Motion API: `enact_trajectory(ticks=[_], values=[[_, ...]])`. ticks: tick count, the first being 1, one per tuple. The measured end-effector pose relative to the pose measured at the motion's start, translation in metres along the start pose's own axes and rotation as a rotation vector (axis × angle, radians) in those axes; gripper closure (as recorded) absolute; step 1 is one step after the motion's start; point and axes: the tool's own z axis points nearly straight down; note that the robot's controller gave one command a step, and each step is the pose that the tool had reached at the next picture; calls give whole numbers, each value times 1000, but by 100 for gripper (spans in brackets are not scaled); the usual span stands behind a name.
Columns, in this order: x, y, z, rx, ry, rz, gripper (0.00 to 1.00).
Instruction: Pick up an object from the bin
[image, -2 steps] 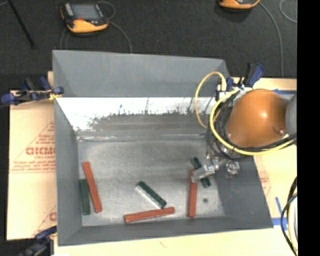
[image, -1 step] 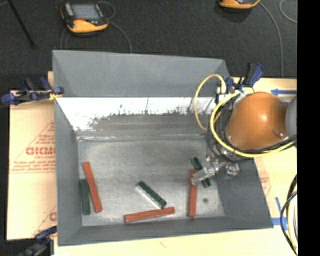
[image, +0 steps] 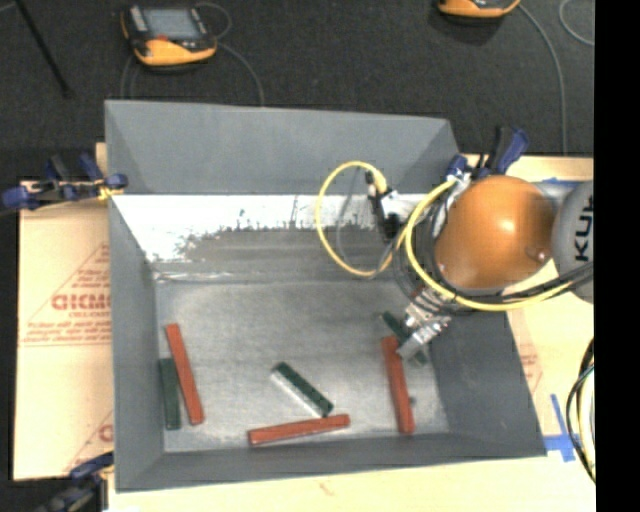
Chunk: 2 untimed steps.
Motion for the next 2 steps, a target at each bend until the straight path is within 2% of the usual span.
enact_trajectory(ticks=[1,2], values=[[-4,-2,2,3,-8,0,0],[-1,0,2,-2,-4,4,100]])
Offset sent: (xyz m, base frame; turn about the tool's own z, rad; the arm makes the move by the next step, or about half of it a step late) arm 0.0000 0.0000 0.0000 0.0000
